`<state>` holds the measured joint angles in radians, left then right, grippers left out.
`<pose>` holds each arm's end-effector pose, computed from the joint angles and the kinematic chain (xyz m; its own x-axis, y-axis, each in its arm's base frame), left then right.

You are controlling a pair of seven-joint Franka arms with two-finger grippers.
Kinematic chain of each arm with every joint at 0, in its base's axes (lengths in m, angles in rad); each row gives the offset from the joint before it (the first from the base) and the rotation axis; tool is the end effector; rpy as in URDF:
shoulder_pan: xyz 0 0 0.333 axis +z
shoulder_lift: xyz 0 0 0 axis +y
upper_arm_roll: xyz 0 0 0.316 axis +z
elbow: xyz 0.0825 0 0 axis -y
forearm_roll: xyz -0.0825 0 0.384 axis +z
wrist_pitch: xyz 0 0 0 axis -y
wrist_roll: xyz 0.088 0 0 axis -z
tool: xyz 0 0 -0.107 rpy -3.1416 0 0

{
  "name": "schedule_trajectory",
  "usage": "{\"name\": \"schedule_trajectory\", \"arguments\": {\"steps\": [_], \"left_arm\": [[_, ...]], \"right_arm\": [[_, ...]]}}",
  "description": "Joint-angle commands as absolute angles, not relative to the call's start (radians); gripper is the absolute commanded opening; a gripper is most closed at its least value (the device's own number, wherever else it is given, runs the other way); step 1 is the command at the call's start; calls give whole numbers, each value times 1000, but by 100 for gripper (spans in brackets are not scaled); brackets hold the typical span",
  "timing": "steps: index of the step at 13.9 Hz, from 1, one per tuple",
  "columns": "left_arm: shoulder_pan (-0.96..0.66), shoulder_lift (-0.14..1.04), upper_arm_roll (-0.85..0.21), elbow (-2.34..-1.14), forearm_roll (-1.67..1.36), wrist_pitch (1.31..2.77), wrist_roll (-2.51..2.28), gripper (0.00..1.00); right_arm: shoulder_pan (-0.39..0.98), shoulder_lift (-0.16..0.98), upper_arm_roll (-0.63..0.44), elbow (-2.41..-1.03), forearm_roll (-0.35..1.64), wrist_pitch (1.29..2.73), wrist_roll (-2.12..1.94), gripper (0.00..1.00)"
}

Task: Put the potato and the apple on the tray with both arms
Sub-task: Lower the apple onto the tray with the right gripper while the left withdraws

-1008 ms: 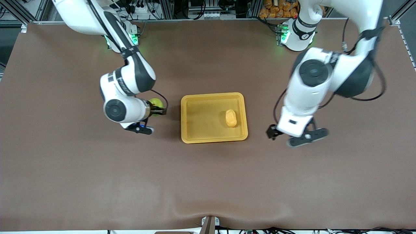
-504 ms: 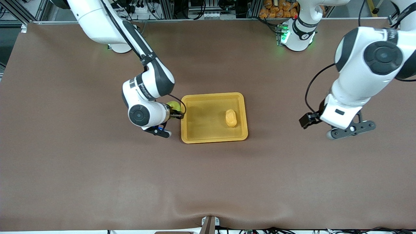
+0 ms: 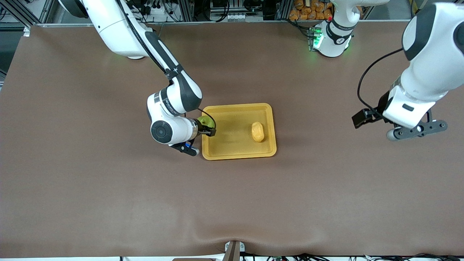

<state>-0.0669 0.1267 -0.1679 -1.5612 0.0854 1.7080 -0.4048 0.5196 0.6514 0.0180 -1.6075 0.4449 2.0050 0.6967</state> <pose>0.5892 -0.1268 0.5691 0.9863 0.1588 0.0449 0.1610 -0.9857 -0.0500 0.5615 0.3633 0.2333 0.8340 -0.3357 -0.4380 -0.4080 -0.9095 -0.0798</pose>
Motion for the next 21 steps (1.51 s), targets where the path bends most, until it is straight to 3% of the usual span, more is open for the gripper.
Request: {"name": "schedule_trajectory", "arguments": {"steps": [1,4,8,9,10,11,12,16,21], "left_arm": [[-84,35,-141,-1661,61,1703,-373,100],[-168,-34,-7,-1713,58,1669,-190,100],[-152,-70,-5,-1732,57,1618,-120,100],[-135,-75,-17,-1732,57,1617,-121,100],[-102,-84,-44,-1733,54,1617,-121,100],[-69,-87,-75,-1739,45,1617,-120,100],[-60,-89,-92,-1741,43,1617,-120,100],[-63,-86,-86,-1741,37,1617,-117,100],[-48,-107,-81,-1736,28,1588,-51,100]], "right_arm": [[551,690,8,-1578,469,2023,744,0],[578,715,8,-1574,468,2052,762,0],[591,736,8,-1574,469,2088,781,0],[592,745,8,-1571,469,2101,796,9],[592,752,8,-1565,468,2108,801,21],[592,755,8,-1562,468,2108,802,68],[592,755,8,-1559,457,2106,801,100],[591,746,6,-1522,451,2080,798,100],[569,738,-6,-1430,404,1882,796,100]]}}
